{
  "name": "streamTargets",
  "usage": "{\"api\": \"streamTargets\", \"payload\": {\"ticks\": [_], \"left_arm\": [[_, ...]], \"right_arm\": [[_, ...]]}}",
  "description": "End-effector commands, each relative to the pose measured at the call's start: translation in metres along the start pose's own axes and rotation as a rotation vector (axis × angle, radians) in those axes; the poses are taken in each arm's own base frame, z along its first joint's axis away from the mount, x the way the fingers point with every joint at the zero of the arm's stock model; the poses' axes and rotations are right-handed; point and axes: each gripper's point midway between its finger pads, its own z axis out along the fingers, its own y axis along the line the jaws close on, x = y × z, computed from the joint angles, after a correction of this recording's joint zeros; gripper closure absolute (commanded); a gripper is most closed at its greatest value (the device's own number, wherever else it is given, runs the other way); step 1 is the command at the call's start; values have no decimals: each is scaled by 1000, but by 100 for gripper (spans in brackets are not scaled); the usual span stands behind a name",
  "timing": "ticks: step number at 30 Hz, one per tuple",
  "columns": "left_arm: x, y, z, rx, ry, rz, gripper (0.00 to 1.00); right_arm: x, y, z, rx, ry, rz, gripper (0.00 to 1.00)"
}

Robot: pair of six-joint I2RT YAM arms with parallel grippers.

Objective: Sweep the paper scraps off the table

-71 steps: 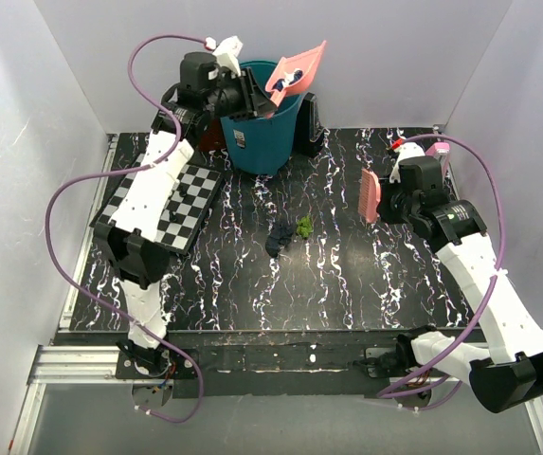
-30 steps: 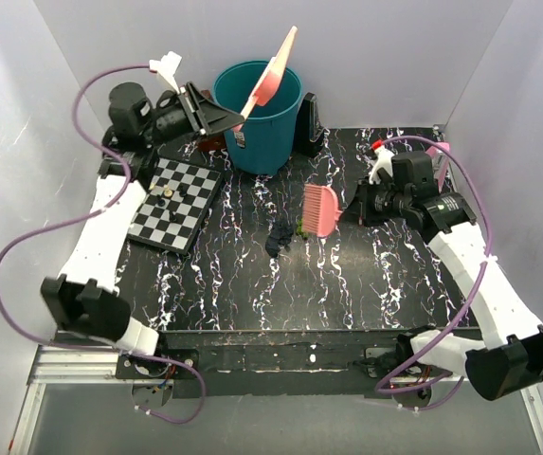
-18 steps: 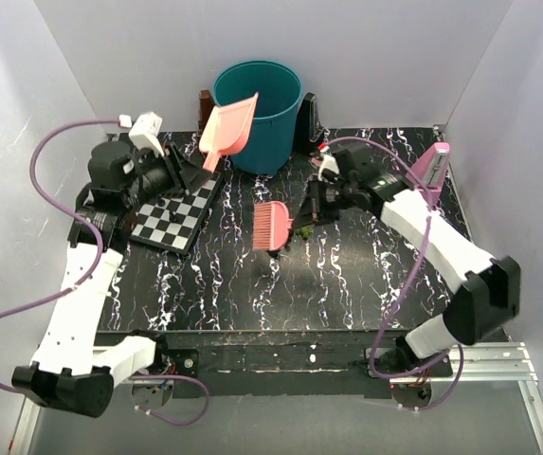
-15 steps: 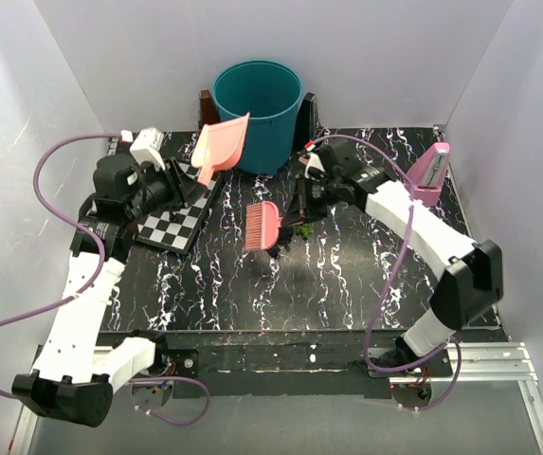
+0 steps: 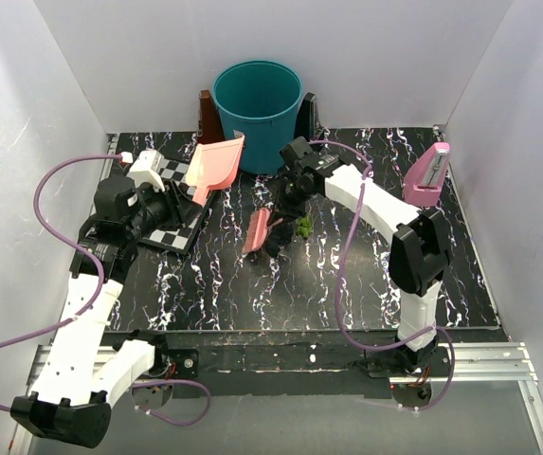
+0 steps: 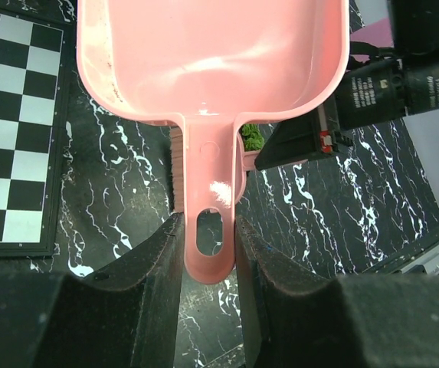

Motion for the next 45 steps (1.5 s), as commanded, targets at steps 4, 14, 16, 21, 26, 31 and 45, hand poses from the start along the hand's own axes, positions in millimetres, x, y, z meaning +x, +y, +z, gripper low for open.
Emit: {"api": "streamTargets", "payload": {"ticks": [4, 14, 16, 21, 26, 31, 45], "left_arm": [[2, -2, 2, 26, -2, 17, 75], [20, -2, 11, 59, 60, -11, 75], [24, -2, 14, 69, 73, -18, 75], [37, 0, 23, 86, 126, -30, 75], [62, 6, 31, 45, 206, 15, 75], [111, 16, 46, -87, 375, 206, 75], [194, -3, 50, -175, 661, 573, 75]], "right_arm": [[-13, -44, -10, 238, 28, 137, 99], [-3, -127, -74, 539, -45, 78, 99], [1, -116, -83, 455, -71, 26, 99], [-9, -91, -131, 348, -224, -99, 99], [-28, -107, -187, 478, -435, -227, 99], [-51, -161, -216, 828, -512, -432, 99], [-98, -203, -144, 1040, -169, -687, 99]]}}
